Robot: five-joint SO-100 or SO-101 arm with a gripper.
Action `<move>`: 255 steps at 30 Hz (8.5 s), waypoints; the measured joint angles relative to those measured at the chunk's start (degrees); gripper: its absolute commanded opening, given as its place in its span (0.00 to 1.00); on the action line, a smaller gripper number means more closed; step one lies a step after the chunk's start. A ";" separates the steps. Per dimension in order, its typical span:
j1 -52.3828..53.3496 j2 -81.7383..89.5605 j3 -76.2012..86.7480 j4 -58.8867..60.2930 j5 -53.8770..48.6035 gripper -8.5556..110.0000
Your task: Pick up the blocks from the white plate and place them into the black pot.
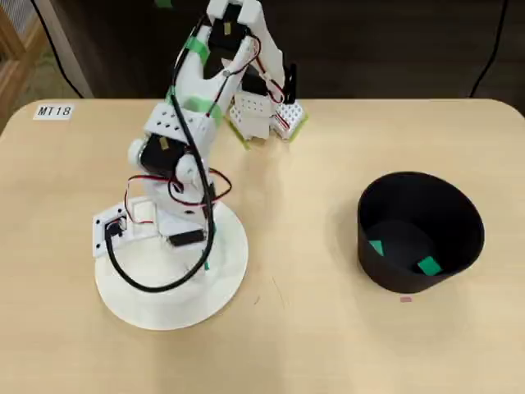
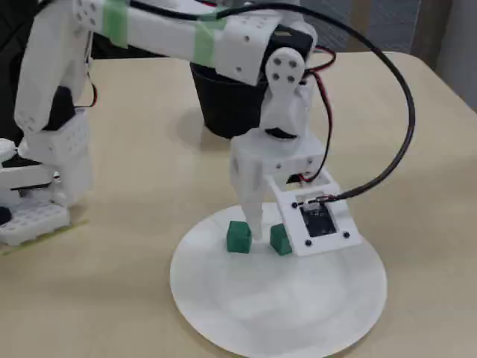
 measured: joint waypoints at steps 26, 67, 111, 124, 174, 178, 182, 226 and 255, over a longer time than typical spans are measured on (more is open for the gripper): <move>1.67 14.85 -0.79 -19.60 20.48 0.05; -57.74 53.53 48.43 -49.22 39.02 0.13; 2.29 38.58 27.77 -0.97 22.50 0.05; 2.55 32.17 26.46 0.88 20.74 0.26; 0.18 15.21 25.05 -10.55 35.24 0.30; 0.79 15.21 26.72 -13.80 35.42 0.28; 0.79 15.21 28.56 -17.31 35.77 0.27; -44.38 61.00 36.91 -41.66 45.44 0.05; -57.74 61.70 62.49 -65.21 43.86 0.26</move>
